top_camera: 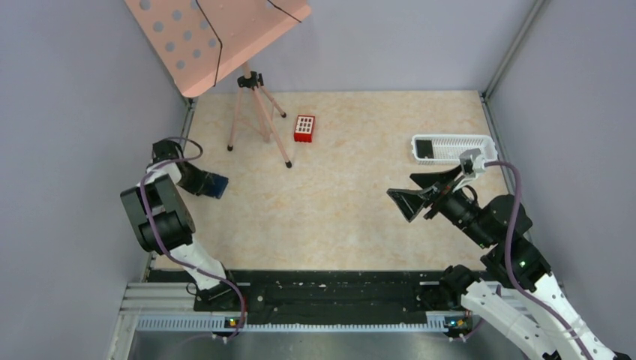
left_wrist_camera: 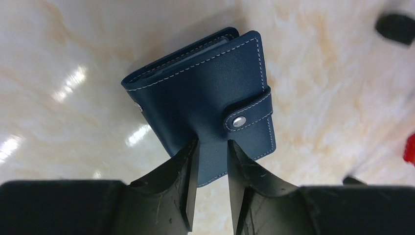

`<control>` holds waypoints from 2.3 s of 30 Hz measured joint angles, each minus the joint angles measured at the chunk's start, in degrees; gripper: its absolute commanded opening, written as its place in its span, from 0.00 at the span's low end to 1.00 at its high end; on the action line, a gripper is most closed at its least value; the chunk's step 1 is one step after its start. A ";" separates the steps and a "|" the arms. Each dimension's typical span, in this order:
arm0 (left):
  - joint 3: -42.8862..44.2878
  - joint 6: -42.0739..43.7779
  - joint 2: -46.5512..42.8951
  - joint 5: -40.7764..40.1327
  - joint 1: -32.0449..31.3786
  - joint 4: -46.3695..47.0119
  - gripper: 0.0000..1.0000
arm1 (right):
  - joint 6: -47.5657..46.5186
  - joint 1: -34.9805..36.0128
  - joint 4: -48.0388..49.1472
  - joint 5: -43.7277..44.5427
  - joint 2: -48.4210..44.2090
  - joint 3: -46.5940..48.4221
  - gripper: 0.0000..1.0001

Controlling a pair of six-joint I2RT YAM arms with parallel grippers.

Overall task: Take the credit cards out of the card holder
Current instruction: Move the card holder to the center of the board, then open the card holder at the center of the board.

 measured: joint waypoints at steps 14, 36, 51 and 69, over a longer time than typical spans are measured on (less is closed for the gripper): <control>-18.82 -6.10 -14.69 5.22 -17.31 5.66 0.33 | 1.36 0.00 -1.07 2.03 -2.67 0.00 0.94; -21.92 -22.53 -25.62 -4.74 -65.57 3.37 0.42 | 9.05 0.00 -6.43 6.27 6.19 -3.72 0.67; -22.80 -15.47 -50.73 -22.29 -65.55 -11.47 0.93 | 15.65 10.03 0.39 10.45 32.63 -7.41 0.52; -23.61 -9.73 -80.30 -37.42 -65.48 -19.19 0.90 | 14.58 26.71 2.23 22.77 71.63 15.10 0.52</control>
